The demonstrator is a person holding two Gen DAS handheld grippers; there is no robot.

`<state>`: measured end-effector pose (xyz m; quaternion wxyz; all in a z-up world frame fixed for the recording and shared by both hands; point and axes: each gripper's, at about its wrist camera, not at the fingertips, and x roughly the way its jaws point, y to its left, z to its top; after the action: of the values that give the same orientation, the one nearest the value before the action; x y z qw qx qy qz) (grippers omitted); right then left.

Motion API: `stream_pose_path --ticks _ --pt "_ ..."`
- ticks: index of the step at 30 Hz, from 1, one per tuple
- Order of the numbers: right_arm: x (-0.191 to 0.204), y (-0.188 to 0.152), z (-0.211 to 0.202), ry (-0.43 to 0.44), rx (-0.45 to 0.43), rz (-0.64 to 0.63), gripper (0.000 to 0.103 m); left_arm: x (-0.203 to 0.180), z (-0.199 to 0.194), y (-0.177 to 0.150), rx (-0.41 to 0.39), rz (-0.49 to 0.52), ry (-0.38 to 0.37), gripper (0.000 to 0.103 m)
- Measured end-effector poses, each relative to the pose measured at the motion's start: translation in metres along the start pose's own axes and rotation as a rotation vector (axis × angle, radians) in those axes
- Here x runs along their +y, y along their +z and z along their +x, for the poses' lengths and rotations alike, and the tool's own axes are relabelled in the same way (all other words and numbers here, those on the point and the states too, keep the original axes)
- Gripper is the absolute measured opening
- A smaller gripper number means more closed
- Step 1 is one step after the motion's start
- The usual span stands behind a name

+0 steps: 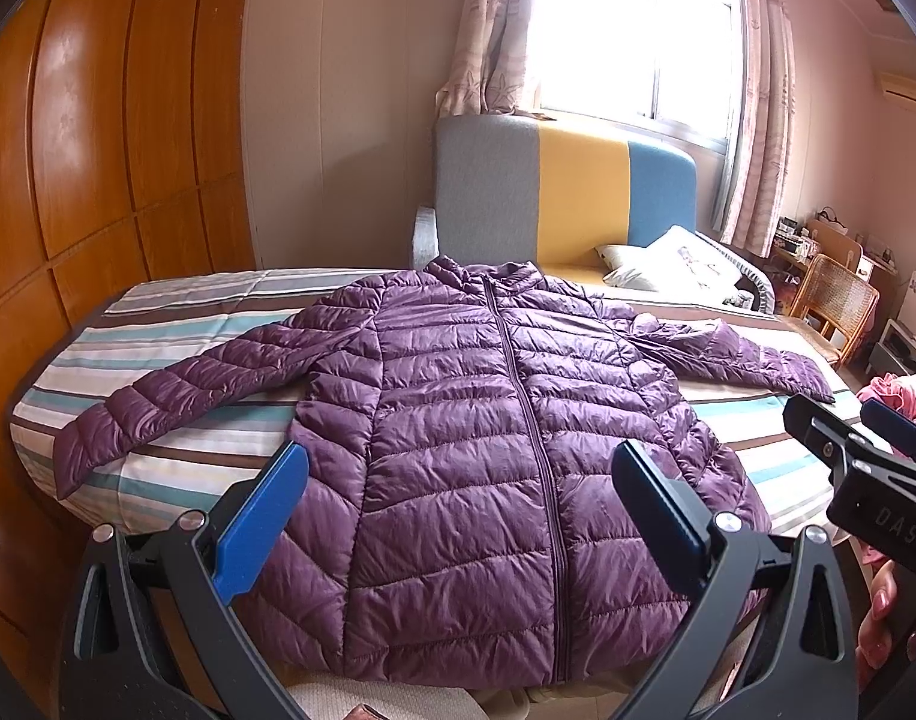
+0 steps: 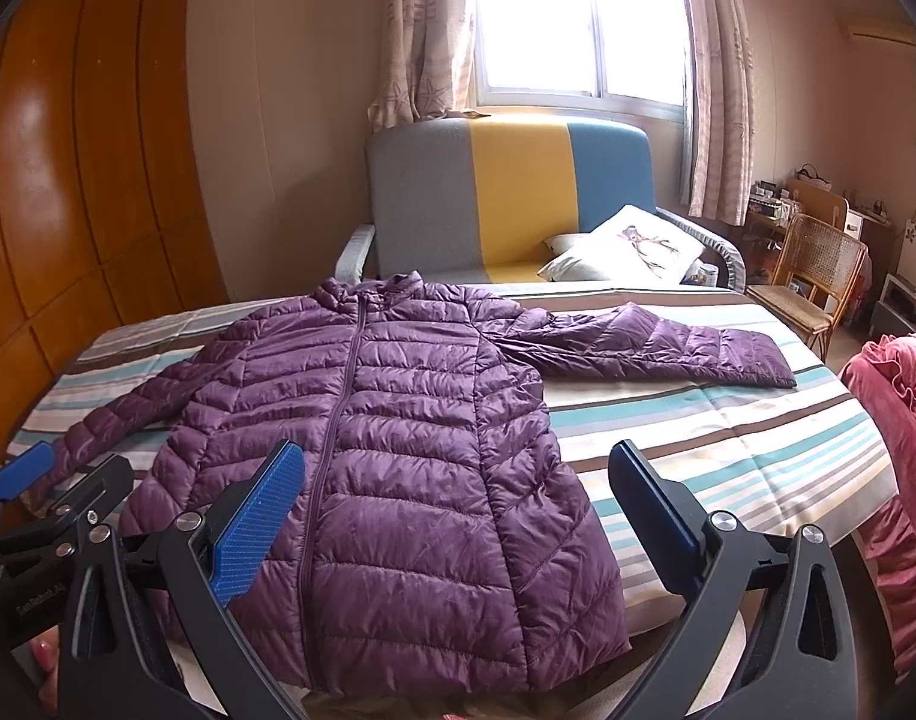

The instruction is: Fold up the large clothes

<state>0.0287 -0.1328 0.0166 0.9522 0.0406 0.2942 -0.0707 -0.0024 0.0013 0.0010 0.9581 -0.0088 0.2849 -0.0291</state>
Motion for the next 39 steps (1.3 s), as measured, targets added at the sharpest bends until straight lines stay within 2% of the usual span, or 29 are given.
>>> stream_pose_path --ticks 8,20,27,30,34,37,39 --pt "-0.008 0.001 0.018 -0.014 0.061 0.025 0.100 0.003 0.012 -0.004 0.038 -0.012 0.003 0.101" --pt "-0.022 0.017 0.056 -0.082 0.062 0.019 0.100 0.018 0.046 -0.001 0.088 -0.040 0.051 0.101" --pt "-0.040 0.029 0.096 -0.131 0.078 -0.021 0.100 0.028 0.083 0.003 0.124 -0.072 0.016 0.101" --pt "-0.054 0.029 0.118 -0.141 0.103 -0.012 0.100 0.033 0.106 0.003 0.144 -0.095 0.008 0.101" --pt "-0.083 0.028 0.153 -0.138 0.157 0.035 0.100 0.039 0.142 0.004 0.180 -0.076 0.054 0.101" --pt "-0.117 0.025 0.181 -0.099 0.204 0.134 0.100 0.046 0.170 0.006 0.223 -0.060 0.085 0.101" --pt "-0.144 0.022 0.203 -0.141 0.262 0.206 0.100 0.052 0.185 0.008 0.232 -0.060 0.095 0.101"
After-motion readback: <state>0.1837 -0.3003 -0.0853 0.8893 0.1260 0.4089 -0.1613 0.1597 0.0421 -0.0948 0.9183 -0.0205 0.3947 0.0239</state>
